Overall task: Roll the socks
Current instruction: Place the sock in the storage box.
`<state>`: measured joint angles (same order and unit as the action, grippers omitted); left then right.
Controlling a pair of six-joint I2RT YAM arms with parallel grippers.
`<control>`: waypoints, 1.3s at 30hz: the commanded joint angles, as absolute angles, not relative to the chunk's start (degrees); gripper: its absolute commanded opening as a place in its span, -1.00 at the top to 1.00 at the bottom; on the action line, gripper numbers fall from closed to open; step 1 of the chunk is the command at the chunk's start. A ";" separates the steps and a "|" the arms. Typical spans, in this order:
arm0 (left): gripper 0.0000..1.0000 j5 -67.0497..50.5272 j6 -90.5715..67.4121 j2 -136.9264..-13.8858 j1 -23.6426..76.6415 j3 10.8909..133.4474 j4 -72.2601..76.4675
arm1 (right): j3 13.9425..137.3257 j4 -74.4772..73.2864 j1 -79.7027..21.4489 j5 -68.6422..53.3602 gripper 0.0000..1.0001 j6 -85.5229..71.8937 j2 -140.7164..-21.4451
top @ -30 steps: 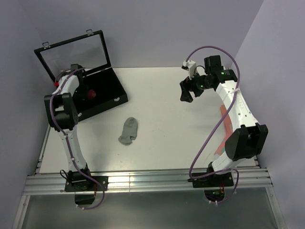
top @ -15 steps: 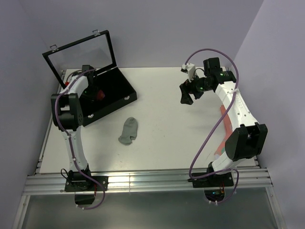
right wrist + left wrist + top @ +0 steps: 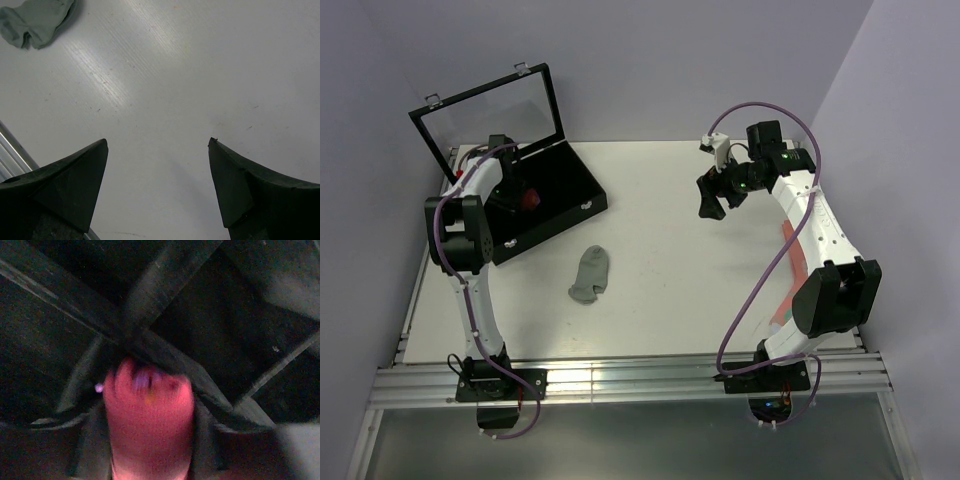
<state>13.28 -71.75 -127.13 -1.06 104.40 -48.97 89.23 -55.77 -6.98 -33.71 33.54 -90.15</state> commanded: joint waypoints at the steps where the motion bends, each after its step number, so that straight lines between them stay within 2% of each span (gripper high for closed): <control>1: -0.22 8.97 -70.05 -127.00 0.18 103.81 -55.29 | 90.70 -56.16 -7.21 -34.01 -0.76 33.93 -89.12; 12: -0.26 8.09 -70.58 -125.68 -2.02 103.62 -55.37 | 90.62 -56.34 -7.21 -34.19 -0.77 34.10 -89.47; 14: -0.38 7.56 -70.49 -125.33 -2.11 103.88 -55.28 | 90.44 -56.25 -7.21 -34.19 -0.76 34.10 -89.30; 19: -0.42 7.29 -70.31 -125.42 -2.37 105.29 -55.98 | 90.18 -56.51 -7.21 -34.36 -0.77 34.36 -89.21; 39: -0.47 5.71 -69.17 -125.07 -2.90 107.58 -56.60 | 89.03 -56.43 -7.21 -34.72 -0.78 34.98 -88.95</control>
